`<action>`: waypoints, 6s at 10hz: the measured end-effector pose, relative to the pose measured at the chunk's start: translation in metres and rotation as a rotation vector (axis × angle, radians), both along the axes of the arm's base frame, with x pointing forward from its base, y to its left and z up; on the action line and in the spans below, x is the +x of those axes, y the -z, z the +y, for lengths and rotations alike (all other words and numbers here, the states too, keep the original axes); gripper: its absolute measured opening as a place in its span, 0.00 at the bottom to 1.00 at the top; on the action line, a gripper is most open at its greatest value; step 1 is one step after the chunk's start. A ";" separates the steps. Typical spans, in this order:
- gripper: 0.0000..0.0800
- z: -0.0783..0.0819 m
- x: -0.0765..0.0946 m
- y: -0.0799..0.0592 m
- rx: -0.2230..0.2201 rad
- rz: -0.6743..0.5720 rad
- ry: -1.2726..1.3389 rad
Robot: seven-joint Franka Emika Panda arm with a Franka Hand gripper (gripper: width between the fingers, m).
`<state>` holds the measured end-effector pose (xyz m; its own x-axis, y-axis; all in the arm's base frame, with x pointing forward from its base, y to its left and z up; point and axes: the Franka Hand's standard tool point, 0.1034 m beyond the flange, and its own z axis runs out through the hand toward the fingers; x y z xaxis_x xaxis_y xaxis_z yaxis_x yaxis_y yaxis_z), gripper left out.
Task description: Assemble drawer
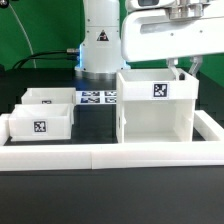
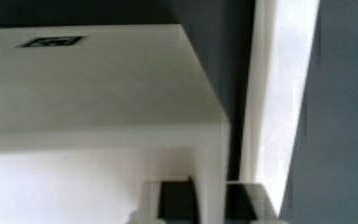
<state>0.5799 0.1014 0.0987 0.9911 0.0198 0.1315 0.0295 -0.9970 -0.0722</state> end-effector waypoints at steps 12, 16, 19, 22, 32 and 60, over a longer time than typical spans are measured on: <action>0.05 0.010 0.010 -0.008 0.099 0.014 0.496; 0.05 0.010 0.015 -0.008 0.146 0.026 0.803; 0.05 0.008 0.018 -0.011 0.190 0.030 0.944; 0.05 0.007 0.018 -0.011 0.233 0.058 1.138; 0.05 0.007 0.019 -0.002 0.332 0.163 1.641; 0.81 -0.033 0.024 -0.051 0.291 0.102 1.104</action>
Offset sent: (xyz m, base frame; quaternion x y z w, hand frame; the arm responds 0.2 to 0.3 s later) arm 0.0000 0.0000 0.0000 0.0000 0.0000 0.0650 0.9979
